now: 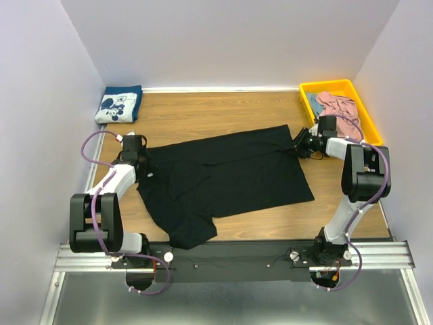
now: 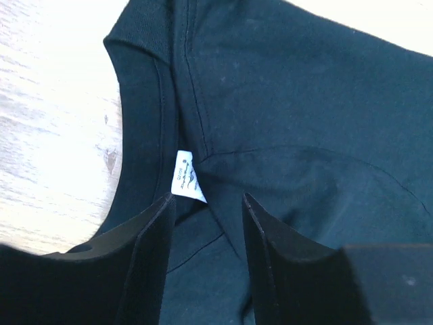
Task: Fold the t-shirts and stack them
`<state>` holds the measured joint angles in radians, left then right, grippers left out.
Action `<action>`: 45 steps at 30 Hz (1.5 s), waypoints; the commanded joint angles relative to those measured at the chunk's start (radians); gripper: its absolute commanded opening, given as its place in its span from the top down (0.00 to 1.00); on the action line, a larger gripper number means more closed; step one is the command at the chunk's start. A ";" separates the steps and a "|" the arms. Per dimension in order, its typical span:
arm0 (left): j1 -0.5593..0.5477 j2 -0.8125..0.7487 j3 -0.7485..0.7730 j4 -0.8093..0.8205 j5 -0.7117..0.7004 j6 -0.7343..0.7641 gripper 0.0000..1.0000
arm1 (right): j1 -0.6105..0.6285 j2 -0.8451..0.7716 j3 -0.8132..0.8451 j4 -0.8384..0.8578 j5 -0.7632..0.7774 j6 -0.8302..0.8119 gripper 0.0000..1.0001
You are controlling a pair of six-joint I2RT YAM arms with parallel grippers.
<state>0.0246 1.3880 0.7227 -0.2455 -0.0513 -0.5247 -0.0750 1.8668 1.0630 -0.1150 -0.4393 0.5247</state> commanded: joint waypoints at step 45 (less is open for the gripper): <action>0.034 0.037 0.078 -0.115 -0.122 0.054 1.00 | -0.075 0.026 -0.049 0.038 0.062 0.000 0.60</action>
<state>0.0414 1.4418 0.7624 -0.3138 -0.1047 -0.5114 -0.1265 1.8778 1.0222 -0.0372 -0.4583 0.5602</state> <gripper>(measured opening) 0.004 0.397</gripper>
